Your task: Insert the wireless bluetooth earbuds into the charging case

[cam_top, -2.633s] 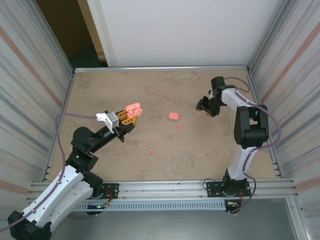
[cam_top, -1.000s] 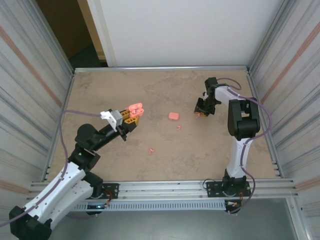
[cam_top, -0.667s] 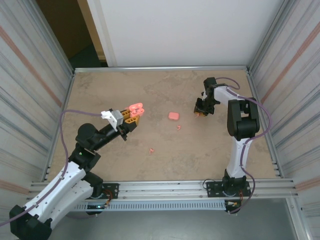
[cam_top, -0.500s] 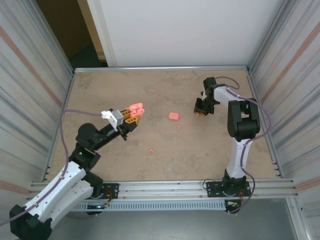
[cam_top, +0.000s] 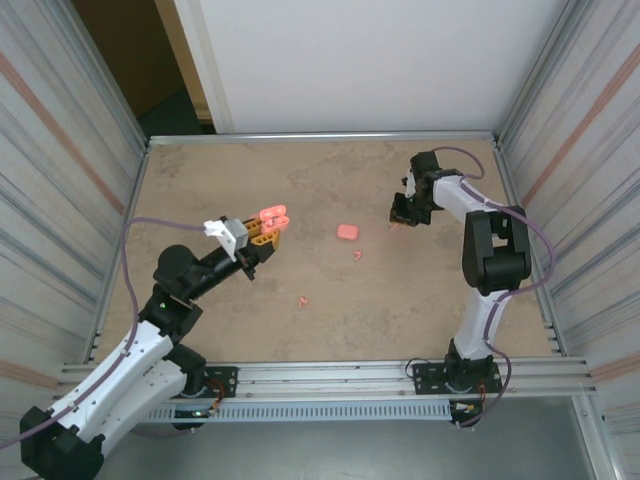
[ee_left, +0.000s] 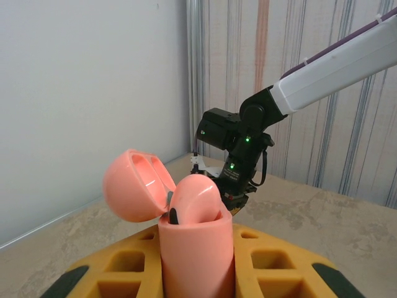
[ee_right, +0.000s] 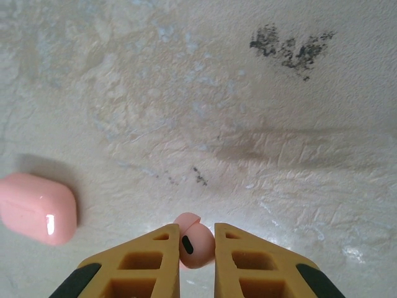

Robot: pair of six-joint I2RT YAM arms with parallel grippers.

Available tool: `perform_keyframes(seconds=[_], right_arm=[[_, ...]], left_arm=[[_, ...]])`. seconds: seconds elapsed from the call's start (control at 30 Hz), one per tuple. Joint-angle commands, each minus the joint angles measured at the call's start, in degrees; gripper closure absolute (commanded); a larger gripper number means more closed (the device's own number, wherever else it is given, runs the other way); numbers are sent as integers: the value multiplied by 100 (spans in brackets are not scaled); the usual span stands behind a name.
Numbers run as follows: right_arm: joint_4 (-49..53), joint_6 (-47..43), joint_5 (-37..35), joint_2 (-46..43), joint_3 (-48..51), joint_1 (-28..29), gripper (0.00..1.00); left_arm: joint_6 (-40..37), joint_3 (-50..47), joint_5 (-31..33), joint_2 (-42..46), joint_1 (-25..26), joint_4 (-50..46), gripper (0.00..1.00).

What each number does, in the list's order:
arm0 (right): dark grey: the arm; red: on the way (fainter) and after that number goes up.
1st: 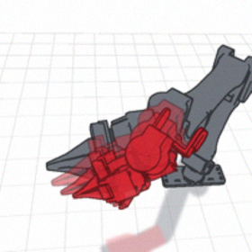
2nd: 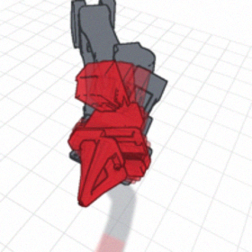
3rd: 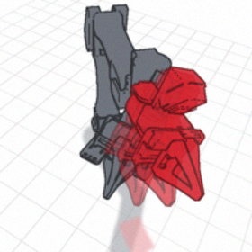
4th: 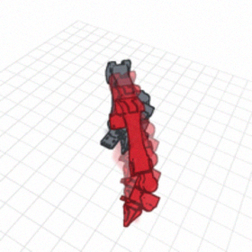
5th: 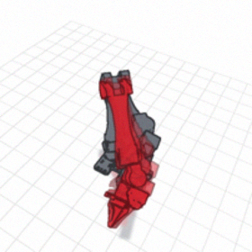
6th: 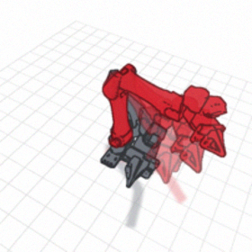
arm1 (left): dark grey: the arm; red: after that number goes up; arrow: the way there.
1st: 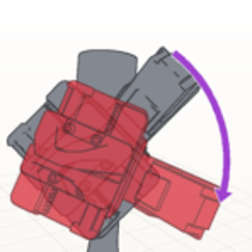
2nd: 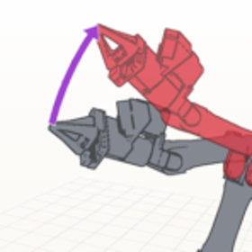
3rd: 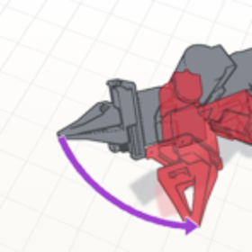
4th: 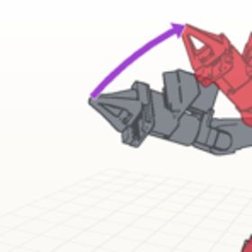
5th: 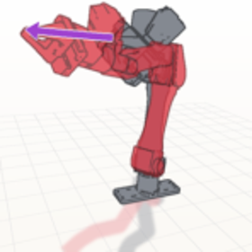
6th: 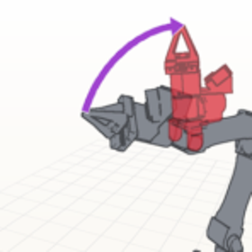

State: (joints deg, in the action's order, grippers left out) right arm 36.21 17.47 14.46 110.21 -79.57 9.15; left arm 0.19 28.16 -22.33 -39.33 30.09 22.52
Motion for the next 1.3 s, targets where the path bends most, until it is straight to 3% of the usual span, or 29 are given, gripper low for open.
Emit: perform_keyframes(seconds=[0.0, 0.33, 0.8, 1.27], right_arm=[[-163, -254, 259, -537, 131, 100, 84], [-565, -634, 1163, -1727, 692, 257, 84], [-890, -1000, 2591, -3314, 953, 641, 84], [-1528, -1126, 3044, -4041, 854, 1370, 83]], left_arm=[[80, 90, 141, -60, 24, 123, 100], [323, 102, 32, -794, 14, 413, 100], [965, 161, -1292, -1984, -108, 1698, 100], [1584, 445, -2152, -2476, -101, 2456, 100]])
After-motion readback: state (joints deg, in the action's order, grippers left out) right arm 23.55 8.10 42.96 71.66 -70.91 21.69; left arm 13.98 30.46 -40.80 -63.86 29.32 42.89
